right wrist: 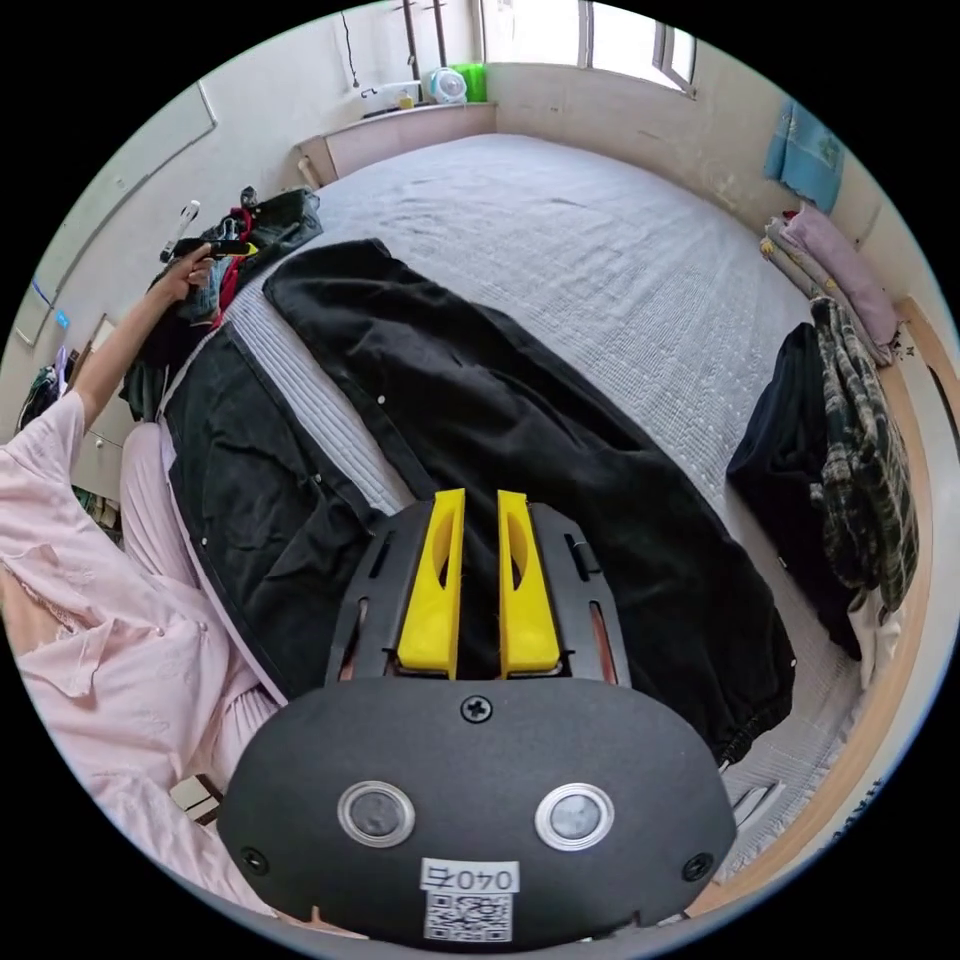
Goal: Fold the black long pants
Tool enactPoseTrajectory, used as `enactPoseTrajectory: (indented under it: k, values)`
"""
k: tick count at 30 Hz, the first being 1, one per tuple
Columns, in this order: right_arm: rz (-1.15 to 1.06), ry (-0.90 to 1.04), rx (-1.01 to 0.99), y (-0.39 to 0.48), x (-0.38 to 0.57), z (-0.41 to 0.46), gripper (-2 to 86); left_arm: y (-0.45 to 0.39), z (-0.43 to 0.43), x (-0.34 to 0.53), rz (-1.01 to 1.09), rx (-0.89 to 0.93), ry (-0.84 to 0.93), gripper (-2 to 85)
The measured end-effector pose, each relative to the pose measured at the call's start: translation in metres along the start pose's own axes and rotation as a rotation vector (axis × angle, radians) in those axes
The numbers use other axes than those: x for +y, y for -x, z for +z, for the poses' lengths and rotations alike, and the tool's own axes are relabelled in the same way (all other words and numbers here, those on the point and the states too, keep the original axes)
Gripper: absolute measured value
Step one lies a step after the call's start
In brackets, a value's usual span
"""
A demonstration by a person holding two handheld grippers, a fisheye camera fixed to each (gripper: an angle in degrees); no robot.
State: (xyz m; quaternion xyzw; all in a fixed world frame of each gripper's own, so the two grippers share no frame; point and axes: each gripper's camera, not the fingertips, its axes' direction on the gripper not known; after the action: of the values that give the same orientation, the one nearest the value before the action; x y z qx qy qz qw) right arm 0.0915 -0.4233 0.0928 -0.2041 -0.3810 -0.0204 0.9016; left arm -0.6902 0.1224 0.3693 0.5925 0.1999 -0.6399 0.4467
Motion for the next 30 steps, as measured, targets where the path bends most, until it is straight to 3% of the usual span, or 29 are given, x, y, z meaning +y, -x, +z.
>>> enactPoseTrajectory:
  k: [3,10,12,17,23,24,26,30]
  values:
    - [0.016,-0.018,0.003,-0.005,-0.023,0.002,5.9,-0.054,0.023,-0.051,0.128,-0.025,0.013,-0.9]
    - [-0.009,0.018,-0.012,0.020,-0.033,0.011,1.4,-0.169,0.144,-0.109,0.499,-0.083,0.298,1.7]
    - [-0.008,0.025,-0.008,0.021,-0.026,0.008,0.8,-0.180,0.140,-0.108,0.529,-0.061,0.264,-0.2]
    - [0.030,0.012,-0.084,0.010,-0.025,0.002,-0.1,-0.217,0.108,-0.083,0.744,-0.222,0.159,-0.8]
    - [0.020,-0.019,-0.100,0.012,-0.032,-0.012,-0.5,-0.199,0.029,-0.119,0.616,-0.290,-0.083,-0.5]
    - [0.015,-0.015,-0.098,0.014,-0.032,-0.013,-0.6,-0.196,0.026,-0.124,0.597,-0.259,-0.083,-0.4]
    - [0.011,-0.013,-0.099,0.017,-0.030,-0.014,-0.6,-0.189,0.031,-0.140,0.561,-0.033,0.024,1.2]
    - [0.015,-0.009,-0.131,0.021,-0.023,-0.014,-0.6,-0.196,0.053,-0.143,0.558,0.022,0.142,6.2]
